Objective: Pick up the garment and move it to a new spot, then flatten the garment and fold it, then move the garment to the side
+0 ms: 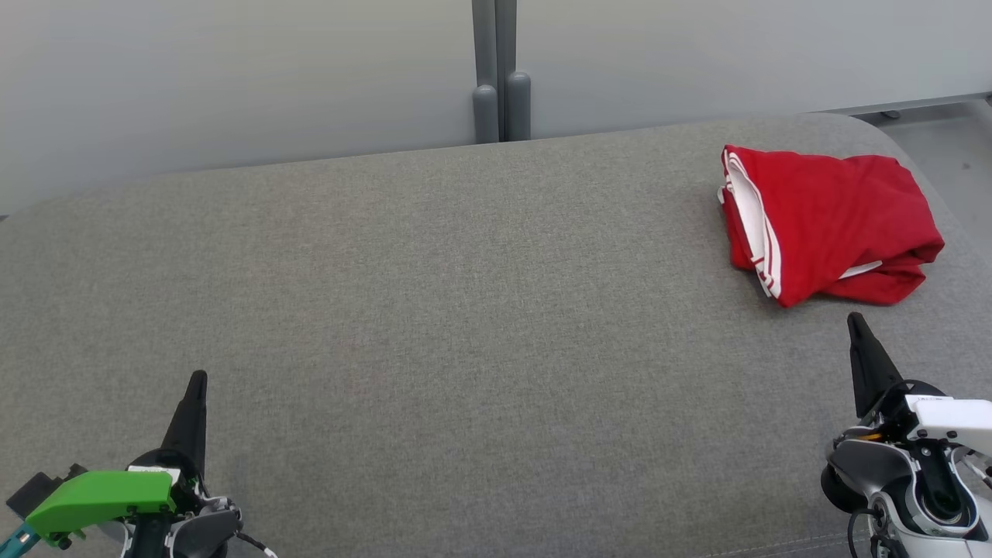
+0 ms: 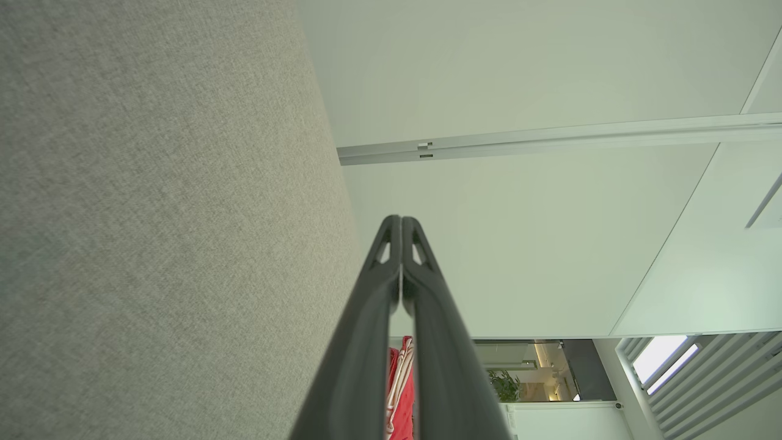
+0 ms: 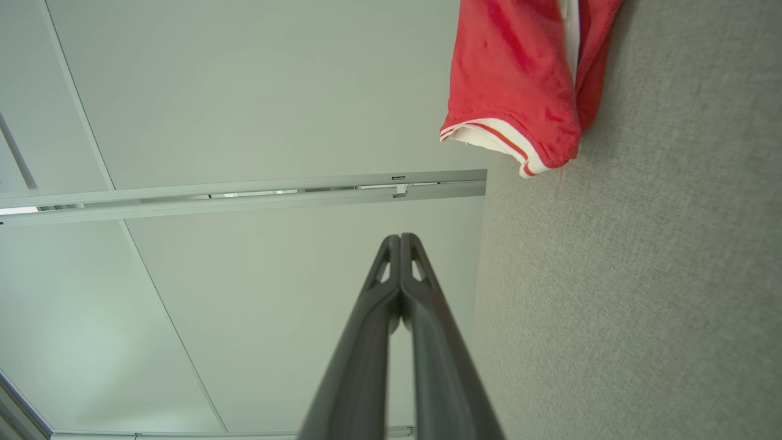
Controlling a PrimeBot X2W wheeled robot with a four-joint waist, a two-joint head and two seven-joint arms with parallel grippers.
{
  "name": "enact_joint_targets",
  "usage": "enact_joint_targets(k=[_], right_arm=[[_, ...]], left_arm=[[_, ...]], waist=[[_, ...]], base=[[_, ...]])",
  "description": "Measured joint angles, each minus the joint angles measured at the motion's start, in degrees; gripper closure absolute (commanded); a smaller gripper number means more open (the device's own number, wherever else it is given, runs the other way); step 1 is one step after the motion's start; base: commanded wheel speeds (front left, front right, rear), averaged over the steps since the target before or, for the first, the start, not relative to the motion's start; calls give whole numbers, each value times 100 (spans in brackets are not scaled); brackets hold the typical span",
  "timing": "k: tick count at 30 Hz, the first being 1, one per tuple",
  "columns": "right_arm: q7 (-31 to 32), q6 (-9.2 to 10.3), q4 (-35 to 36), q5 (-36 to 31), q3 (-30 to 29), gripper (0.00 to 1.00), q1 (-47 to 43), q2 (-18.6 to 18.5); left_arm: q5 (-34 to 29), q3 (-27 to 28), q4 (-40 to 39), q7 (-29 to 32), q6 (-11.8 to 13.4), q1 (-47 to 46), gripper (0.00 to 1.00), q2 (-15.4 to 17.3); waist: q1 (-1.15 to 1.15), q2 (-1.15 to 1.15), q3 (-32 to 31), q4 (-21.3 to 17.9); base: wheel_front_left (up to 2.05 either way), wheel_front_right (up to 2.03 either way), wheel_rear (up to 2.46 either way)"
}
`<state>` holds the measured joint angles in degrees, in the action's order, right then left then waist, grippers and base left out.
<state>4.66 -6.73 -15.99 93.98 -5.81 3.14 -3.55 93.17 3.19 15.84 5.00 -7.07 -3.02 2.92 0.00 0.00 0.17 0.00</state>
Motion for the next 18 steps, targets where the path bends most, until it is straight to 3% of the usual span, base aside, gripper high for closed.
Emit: enact_joint_targets(k=[18], right_arm=[[0, 0, 1, -12, -5, 100, 0, 3]], left_arm=[[0, 4, -1, 1, 0, 0, 100, 0]], waist=[[0, 0, 0, 0]], base=[[0, 0, 0]])
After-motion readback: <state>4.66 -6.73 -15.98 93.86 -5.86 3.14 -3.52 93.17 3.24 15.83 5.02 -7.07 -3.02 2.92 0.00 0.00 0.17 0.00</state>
